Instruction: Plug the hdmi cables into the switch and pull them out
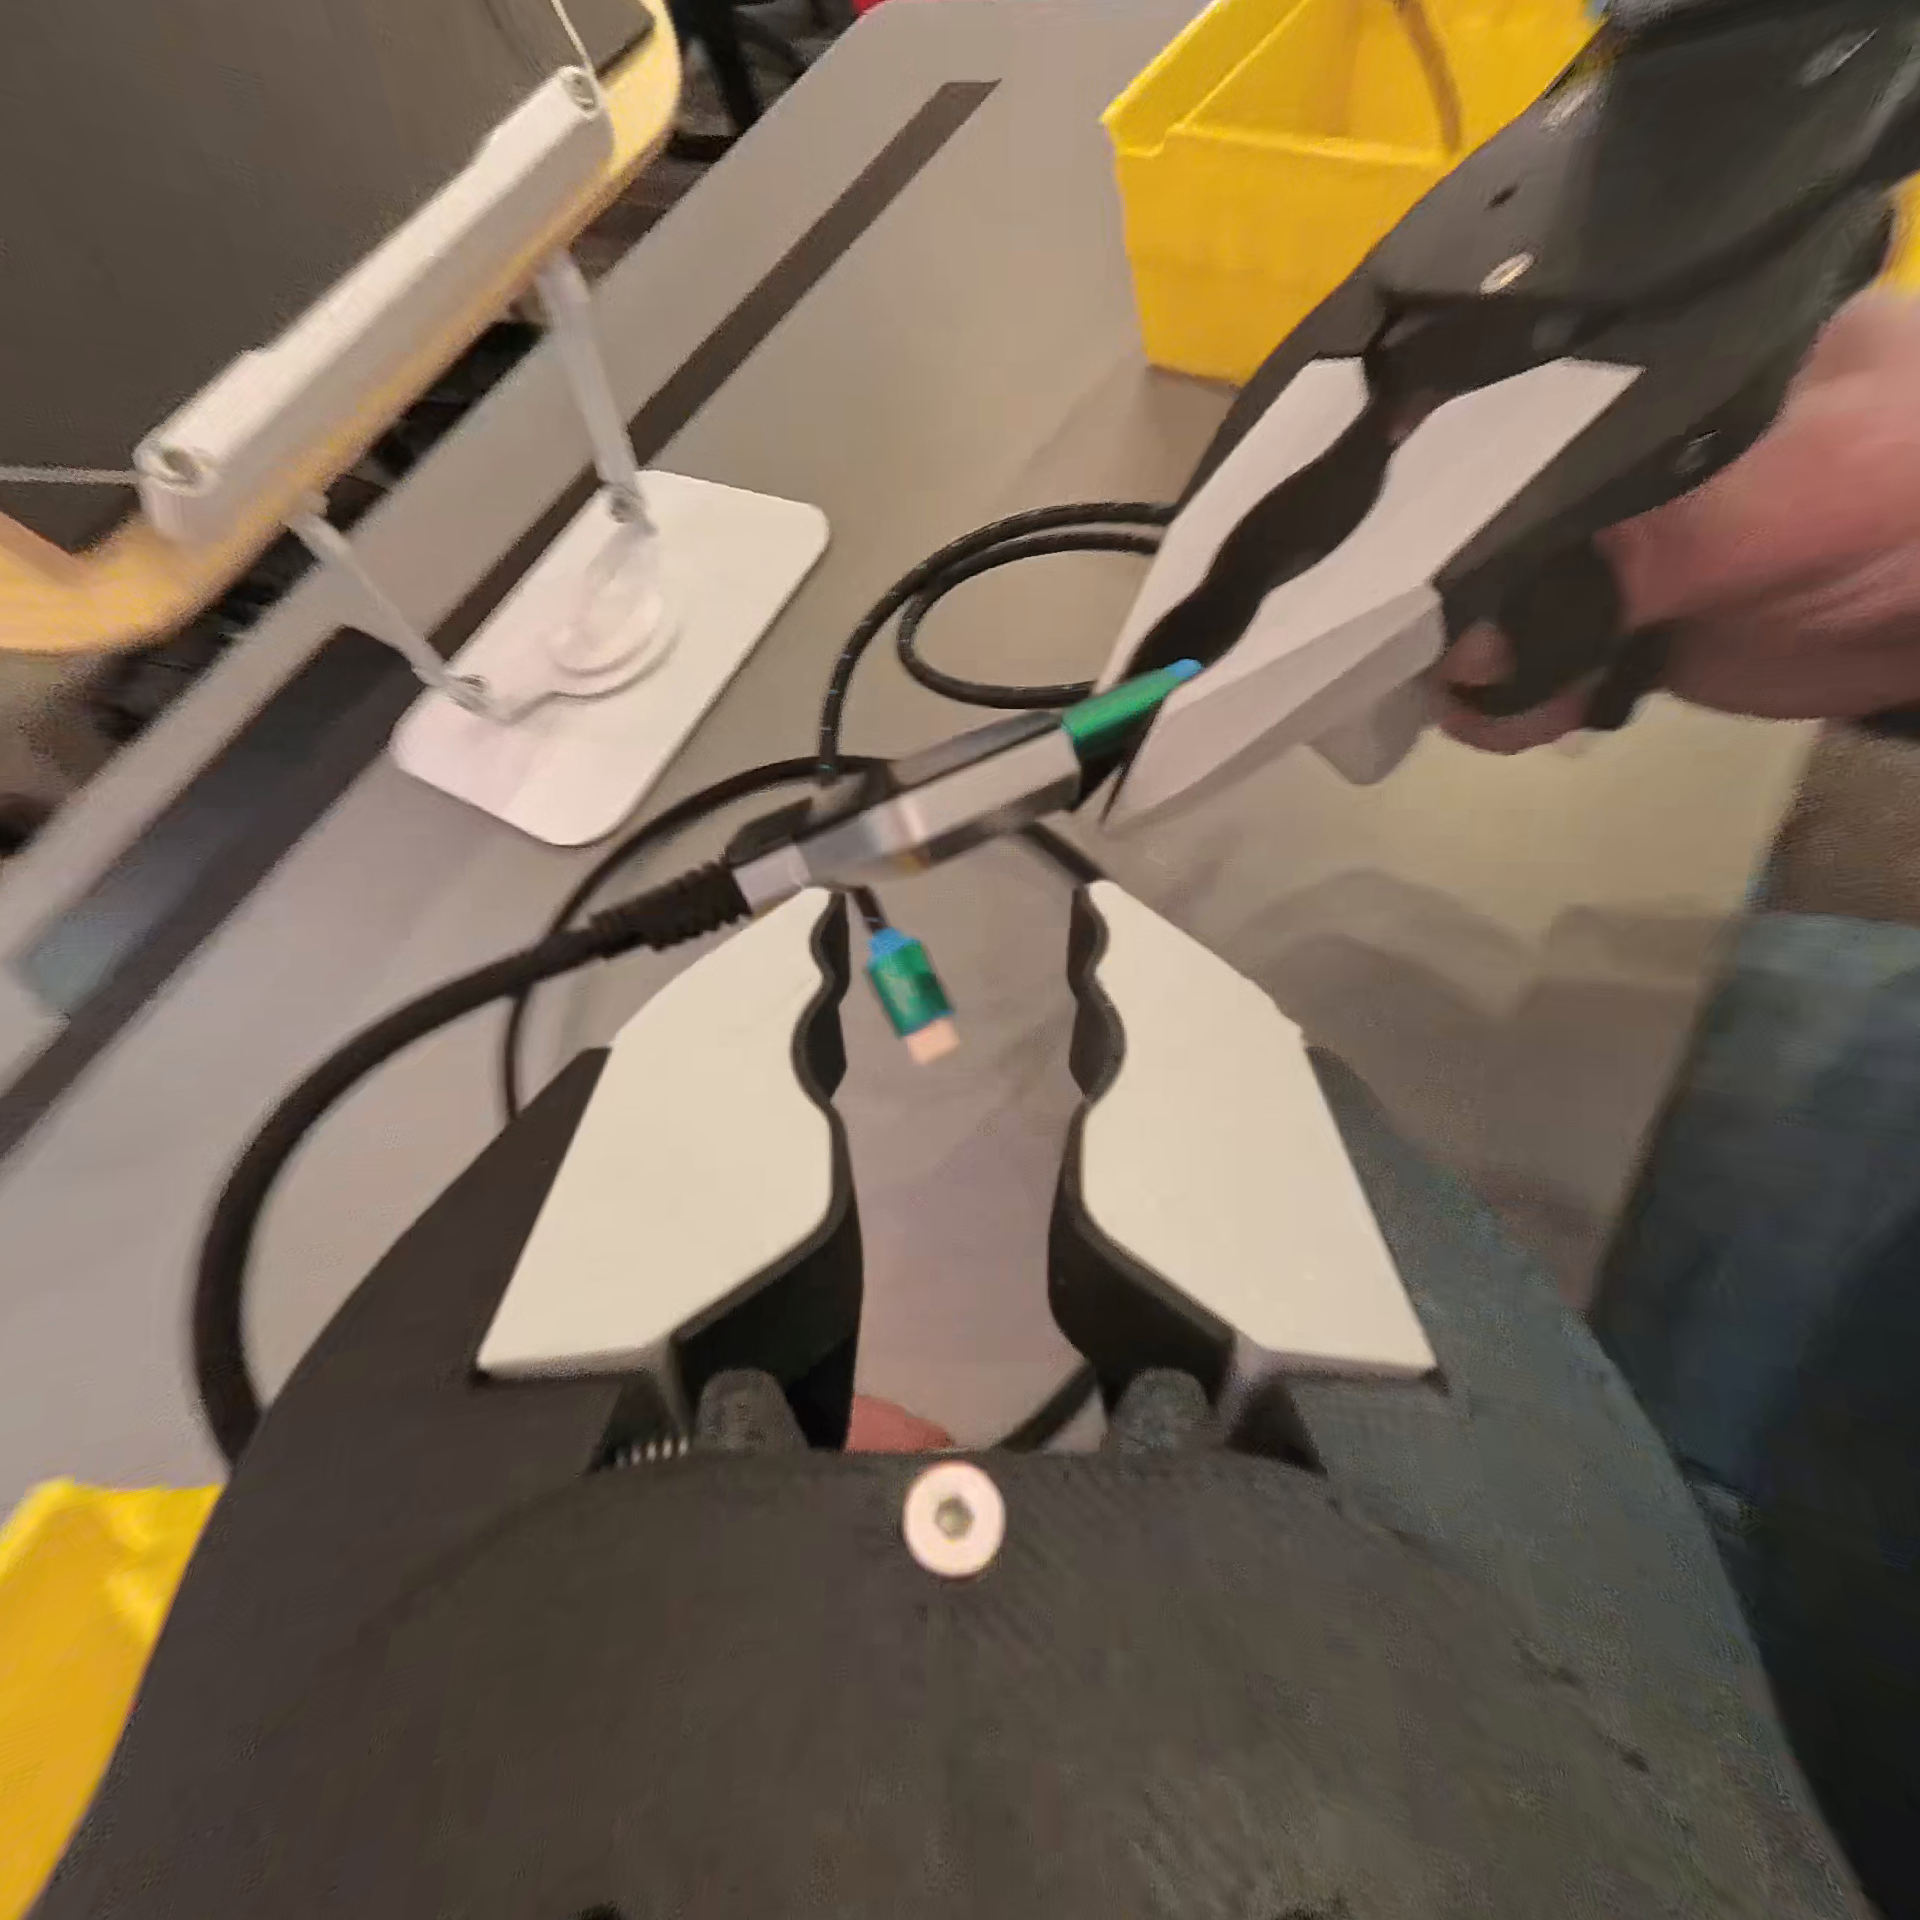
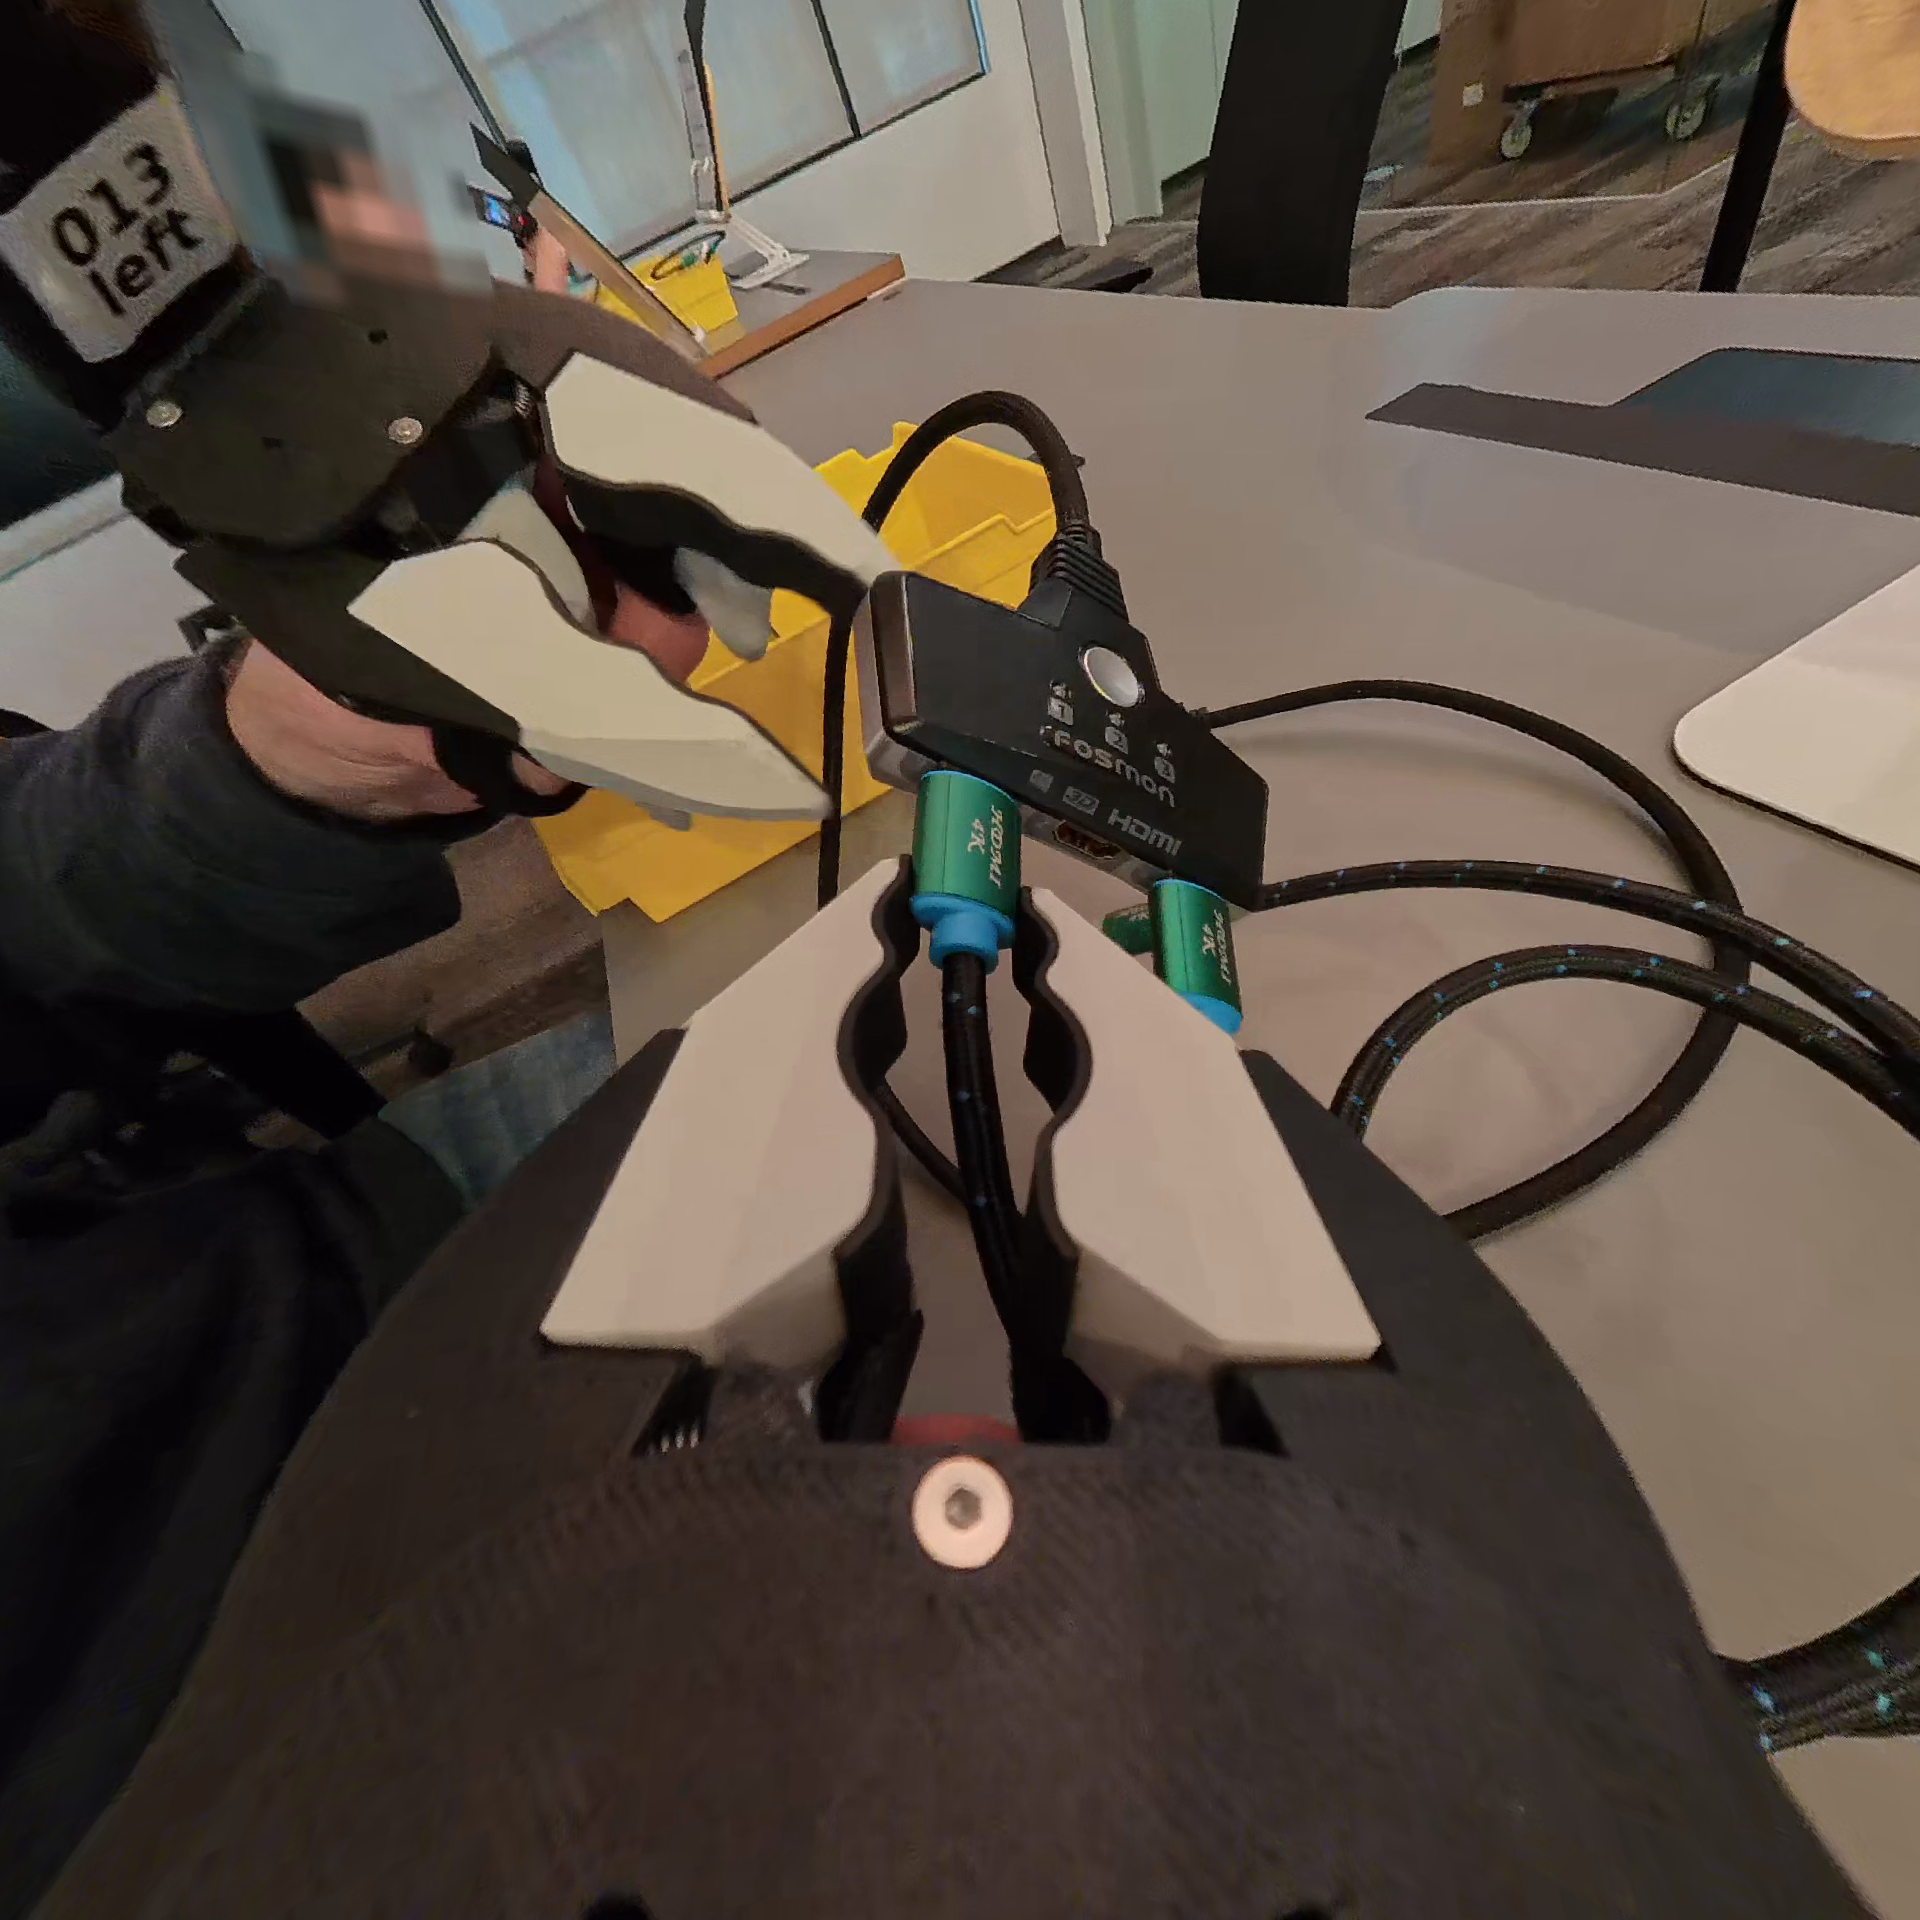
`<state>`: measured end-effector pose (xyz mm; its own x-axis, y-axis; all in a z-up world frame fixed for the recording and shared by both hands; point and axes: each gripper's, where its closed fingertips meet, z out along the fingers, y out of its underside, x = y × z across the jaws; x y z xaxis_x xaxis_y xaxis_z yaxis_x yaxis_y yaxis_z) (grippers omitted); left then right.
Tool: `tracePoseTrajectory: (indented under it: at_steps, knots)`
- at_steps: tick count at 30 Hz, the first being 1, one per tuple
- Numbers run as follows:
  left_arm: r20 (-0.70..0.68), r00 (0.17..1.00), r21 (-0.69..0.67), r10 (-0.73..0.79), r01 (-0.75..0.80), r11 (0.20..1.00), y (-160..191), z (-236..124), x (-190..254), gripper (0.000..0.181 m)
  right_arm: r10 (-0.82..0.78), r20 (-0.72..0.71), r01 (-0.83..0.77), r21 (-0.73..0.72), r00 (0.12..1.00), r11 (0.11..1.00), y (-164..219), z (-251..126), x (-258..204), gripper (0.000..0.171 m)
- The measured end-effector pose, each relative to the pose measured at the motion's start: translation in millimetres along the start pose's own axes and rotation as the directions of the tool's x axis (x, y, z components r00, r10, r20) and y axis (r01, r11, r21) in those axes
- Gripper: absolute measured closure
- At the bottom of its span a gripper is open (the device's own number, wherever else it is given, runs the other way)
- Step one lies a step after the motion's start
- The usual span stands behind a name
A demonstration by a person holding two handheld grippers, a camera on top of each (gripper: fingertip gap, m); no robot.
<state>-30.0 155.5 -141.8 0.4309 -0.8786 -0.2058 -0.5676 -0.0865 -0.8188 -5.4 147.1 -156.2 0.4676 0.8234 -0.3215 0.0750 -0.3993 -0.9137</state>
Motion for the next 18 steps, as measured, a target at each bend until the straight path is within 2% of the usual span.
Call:
tracePoseTrajectory:
  at_steps: [1, 4, 9, 13, 18]
  knots:
    - [-0.062, 0.997, 0.020, -0.053, 0.054, 0.998, 0.0, -4.0, 5.4, 0.144, 0.004, 0.009, -0.004, 0.010, 1.000, 1.000, -0.8, -1.4, 0.5, 0.156]
    - [-0.235, 0.945, 0.040, -0.227, 0.243, 0.969, 1.7, -10.9, 19.4, 0.139, -0.001, 0.039, 0.000, 0.034, 0.999, 0.999, -3.0, -5.2, -0.3, 0.156]
    - [-0.504, 0.717, 0.001, -0.481, 0.558, 0.830, -2.8, -3.7, 33.4, 0.085, -0.095, 0.094, 0.091, 0.039, 0.991, 0.995, -6.5, -9.6, -13.6, 0.156]
    - [-0.562, 0.630, 0.050, -0.536, 0.673, 0.738, -11.5, 8.2, 26.5, 0.060, -0.135, 0.147, 0.132, 0.031, 0.980, 0.991, -4.7, -8.3, -26.1, 0.156]
    - [-0.594, 0.624, 0.128, -0.507, 0.696, 0.707, -21.3, 13.0, 23.0, 0.043, -0.167, 0.215, 0.169, 0.008, 0.962, 0.986, 1.8, -1.7, -41.7, 0.156]
